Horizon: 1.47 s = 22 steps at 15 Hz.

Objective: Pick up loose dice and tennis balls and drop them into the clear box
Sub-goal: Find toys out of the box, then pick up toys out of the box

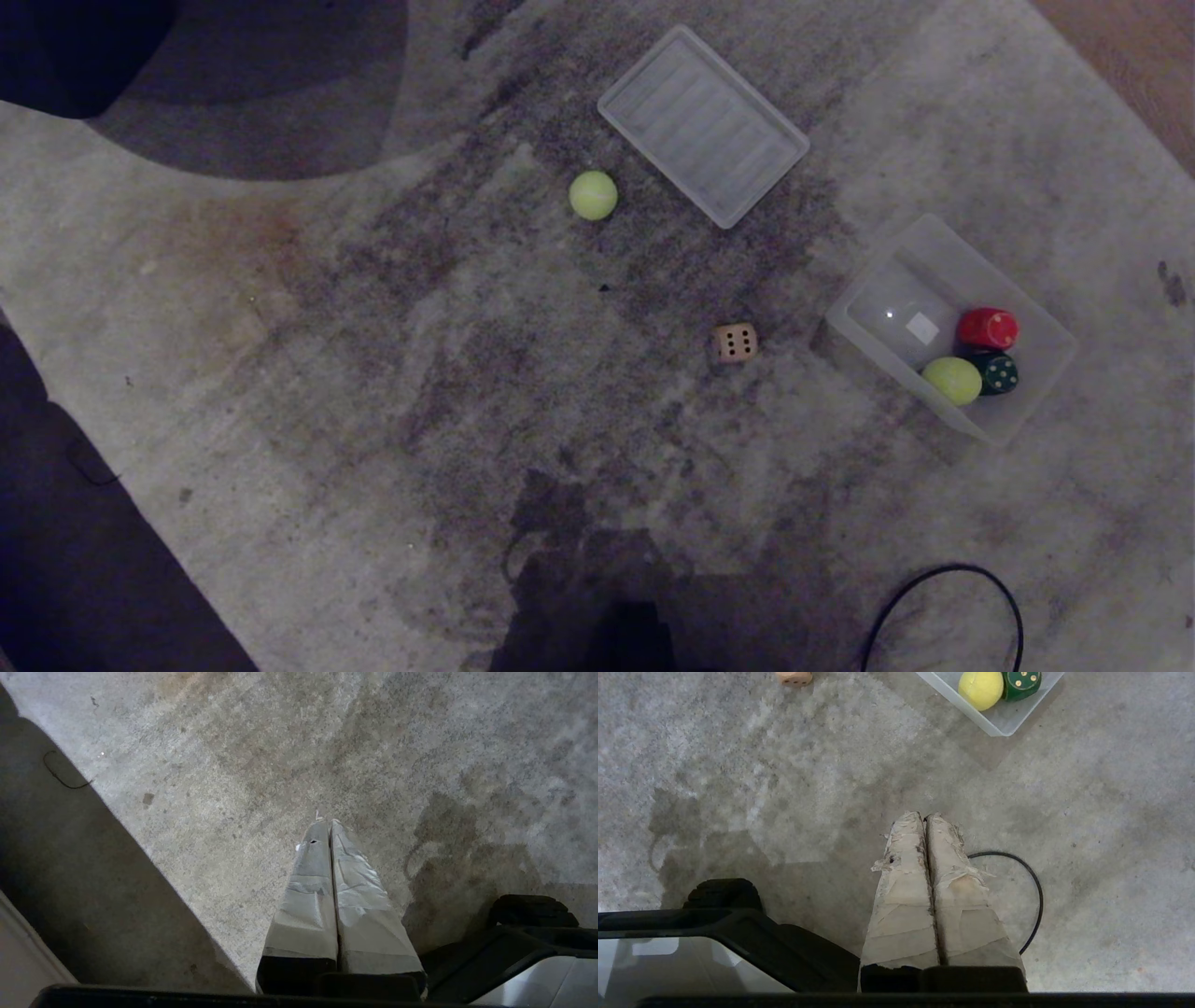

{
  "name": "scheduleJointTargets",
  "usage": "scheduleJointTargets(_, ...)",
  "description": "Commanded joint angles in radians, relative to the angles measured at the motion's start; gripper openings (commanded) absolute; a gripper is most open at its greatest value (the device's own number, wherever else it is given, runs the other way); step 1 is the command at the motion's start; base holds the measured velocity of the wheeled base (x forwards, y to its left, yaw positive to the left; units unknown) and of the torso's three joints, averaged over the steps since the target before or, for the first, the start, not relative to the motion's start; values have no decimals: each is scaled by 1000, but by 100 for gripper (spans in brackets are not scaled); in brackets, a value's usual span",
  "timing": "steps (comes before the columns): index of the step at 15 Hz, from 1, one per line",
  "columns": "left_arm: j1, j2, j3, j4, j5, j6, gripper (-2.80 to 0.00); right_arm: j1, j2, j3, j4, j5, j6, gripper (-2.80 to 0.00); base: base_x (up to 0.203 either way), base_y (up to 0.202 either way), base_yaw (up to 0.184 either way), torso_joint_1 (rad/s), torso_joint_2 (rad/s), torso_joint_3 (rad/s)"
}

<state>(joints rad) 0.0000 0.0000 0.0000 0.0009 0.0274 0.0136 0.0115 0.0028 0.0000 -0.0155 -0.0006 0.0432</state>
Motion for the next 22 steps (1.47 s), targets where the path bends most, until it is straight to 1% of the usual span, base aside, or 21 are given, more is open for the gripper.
scheduleJointTargets(1, 0, 2, 2, 1, -1, 3, -280, 1, -1, 5, 0, 1, 1, -280, 0, 0, 0, 2, -2, -52)
scheduleJointTargets(3, 0, 2, 2, 1, 3, -7, -280, 1, -1, 5, 0, 5, -30, -280, 0, 0, 0, 5, 0, -34)
scheduleJointTargets(5, 0, 2, 2, 1, 3, -24, -280, 1, -1, 4, 1, 3, -31, -280, 0, 0, 0, 0, 0, 0)
scheduleJointTargets(6, 0, 1, 2, 1, 4, -24, -280, 0, 1, -15, 13, 3, -28, -280, 0, 0, 0, 0, 0, 0)
scheduleJointTargets(8, 0, 2, 2, 1, 4, -24, -280, 0, 60, -115, 64, 7, -26, -280, 0, 0, 0, 0, 0, 0)
scheduleJointTargets(9, 0, 1, 2, 1, 3, -24, -280, 0, 137, -176, 96, 9, -10, -280, 0, 0, 0, 0, 0, 0)
scheduleJointTargets(11, 0, 2, 2, 1, 3, -24, -280, 0, 344, -283, 130, 11, 56, -280, 0, 0, 0, 0, 0, 0)
scheduleJointTargets(13, 0, 2, 2, 1, 3, -24, -280, 3, 552, -362, 116, 17, 122, -280, 0, 0, 0, 0, 0, 0)
scheduleJointTargets(14, 0, 2, 2, 1, 3, -24, -280, 5, 650, -380, 81, 22, 145, -280, 0, 0, 0, 0, 0, 0)
scheduleJointTargets(16, 0, 2, 2, 1, 3, -24, -280, 31, 864, -404, -34, 26, 208, -280, 0, 0, 0, 0, 0, 0)
scheduleJointTargets(19, 0, 2, 2, 1, 3, -24, -280, 67, 1211, -444, -252, 26, 320, -280, 0, 0, 0, 0, 0, 0)
scheduleJointTargets(22, 0, 2, 2, 1, 3, -24, -280, 129, 1540, -506, -488, 26, 412, -280, 0, 0, 0, 0, 0, 0)
